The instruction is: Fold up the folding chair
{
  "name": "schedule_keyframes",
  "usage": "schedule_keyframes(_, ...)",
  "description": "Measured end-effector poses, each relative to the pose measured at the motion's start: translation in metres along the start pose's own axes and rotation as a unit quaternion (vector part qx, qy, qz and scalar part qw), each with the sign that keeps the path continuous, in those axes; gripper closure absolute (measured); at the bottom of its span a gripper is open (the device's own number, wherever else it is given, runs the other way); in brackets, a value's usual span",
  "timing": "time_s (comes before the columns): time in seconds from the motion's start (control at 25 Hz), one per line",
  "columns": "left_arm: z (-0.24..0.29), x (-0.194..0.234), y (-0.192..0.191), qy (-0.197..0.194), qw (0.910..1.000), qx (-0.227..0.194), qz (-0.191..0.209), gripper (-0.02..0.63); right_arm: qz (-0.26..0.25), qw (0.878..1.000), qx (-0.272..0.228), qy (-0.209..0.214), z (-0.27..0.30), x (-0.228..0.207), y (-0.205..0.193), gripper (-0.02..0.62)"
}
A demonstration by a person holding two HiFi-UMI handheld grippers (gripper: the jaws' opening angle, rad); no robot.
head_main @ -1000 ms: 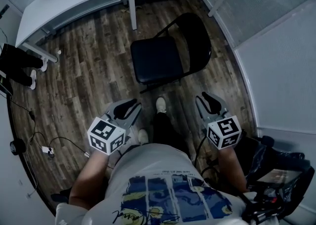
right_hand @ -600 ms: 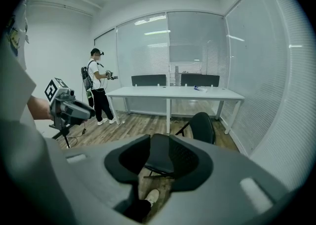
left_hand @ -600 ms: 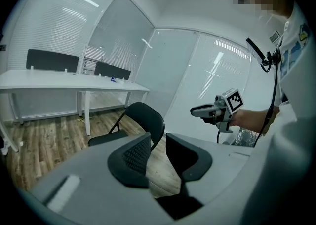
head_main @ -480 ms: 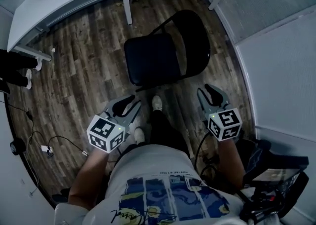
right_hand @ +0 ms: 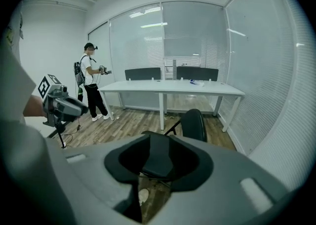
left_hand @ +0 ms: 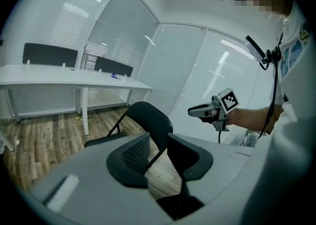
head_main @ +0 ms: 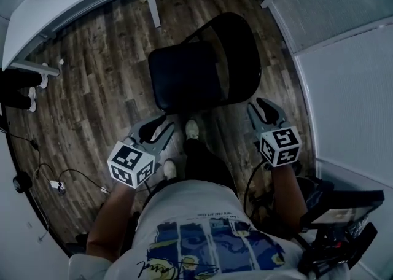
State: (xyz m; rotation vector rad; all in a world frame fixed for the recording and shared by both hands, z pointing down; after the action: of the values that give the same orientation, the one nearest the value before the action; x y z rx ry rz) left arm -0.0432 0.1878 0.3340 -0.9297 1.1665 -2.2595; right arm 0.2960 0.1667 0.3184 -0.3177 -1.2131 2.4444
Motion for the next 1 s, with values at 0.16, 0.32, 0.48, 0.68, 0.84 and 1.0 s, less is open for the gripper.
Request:
schedule_keyframes(0.16, 0.019, 0.015, -0.003, 0.004, 0.9999, 0.007, -0.010, 0.479, 0.007, 1.000, 0.014, -0.007, 0.020, -0.024, -0.002, 0.488)
schedule_keyframes(0.32, 0.036, 0.027, -0.011, 0.010, 0.9996, 0.016, -0.021, 0.463, 0.014, 0.999, 0.028, -0.016, 0.036, -0.047, -0.007, 0.475)
schedule_keyframes(0.48, 0.052, 0.040, -0.023, 0.022, 0.9986, 0.030, -0.037, 0.434, 0.026, 0.998, 0.048, -0.022, 0.054, -0.072, -0.016, 0.447)
schedule_keyframes(0.68, 0.071, 0.059, -0.044, 0.041, 0.9962, 0.049, -0.059, 0.396, 0.054, 0.996, 0.066, -0.024, 0.073, -0.101, -0.030, 0.419)
schedule_keyframes(0.84, 0.081, 0.083, -0.067, 0.057, 0.9935, 0.064, -0.076, 0.376, 0.083, 0.993, 0.080, -0.029, 0.090, -0.120, -0.043, 0.403)
schedule_keyframes(1.0, 0.093, 0.109, -0.093, 0.070, 0.9888, 0.073, -0.109, 0.357, 0.103, 0.990, 0.089, -0.027, 0.107, -0.132, -0.053, 0.387)
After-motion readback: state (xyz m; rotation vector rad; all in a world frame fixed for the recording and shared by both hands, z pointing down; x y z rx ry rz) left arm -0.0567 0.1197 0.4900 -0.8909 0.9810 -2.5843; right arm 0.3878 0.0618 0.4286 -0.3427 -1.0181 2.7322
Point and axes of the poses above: the fingertips, and each gripper's own axes: z forward along the fingers, x to its left, y out of its top, the point moved 9 cm from there along -z, backward along the fingers, and after that the axes turned 3 degrees about -x, right-handed, at the moved point
